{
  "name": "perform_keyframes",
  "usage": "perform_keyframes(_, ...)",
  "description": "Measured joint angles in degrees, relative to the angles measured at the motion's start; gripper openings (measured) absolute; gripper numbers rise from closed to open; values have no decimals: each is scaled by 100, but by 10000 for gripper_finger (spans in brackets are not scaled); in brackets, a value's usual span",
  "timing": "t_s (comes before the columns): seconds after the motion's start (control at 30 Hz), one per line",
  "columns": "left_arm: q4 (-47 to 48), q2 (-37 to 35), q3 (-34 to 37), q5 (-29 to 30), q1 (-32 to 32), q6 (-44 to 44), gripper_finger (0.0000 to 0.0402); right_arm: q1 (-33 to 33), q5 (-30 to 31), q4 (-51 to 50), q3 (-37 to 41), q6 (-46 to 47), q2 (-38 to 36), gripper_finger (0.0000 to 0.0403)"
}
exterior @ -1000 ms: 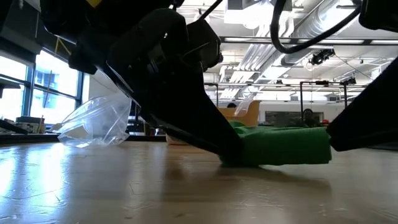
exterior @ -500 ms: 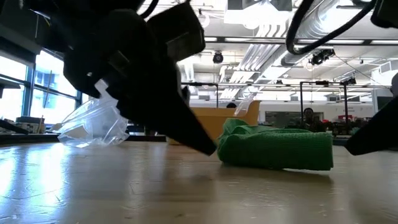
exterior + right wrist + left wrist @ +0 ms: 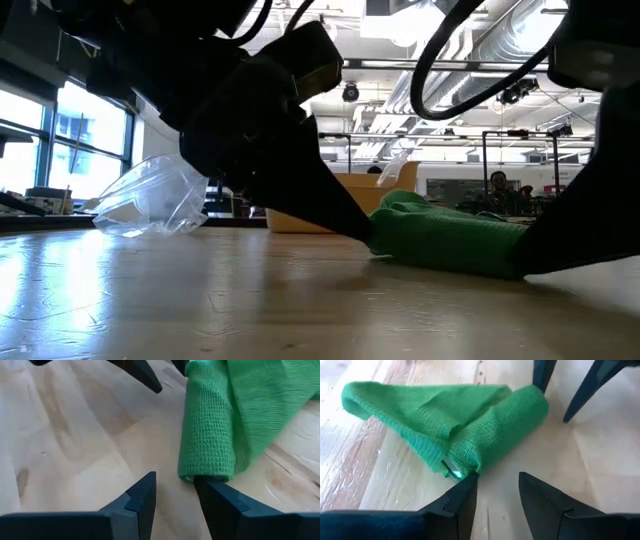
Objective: Roll bandage
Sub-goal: Roll the green bandage
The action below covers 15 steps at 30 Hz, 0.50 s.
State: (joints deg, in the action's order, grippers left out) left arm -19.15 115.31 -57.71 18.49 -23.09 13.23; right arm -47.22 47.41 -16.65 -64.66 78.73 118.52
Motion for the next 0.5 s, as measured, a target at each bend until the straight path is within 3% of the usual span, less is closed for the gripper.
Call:
perform_keyframes(0.27,526,0,0,-27,102,15,143,-5,77,-276,0,495,0,138)
perform_keyframes(0.5,211,4,0,44,102,-302,143,26,470,-331,0,494,2,132)
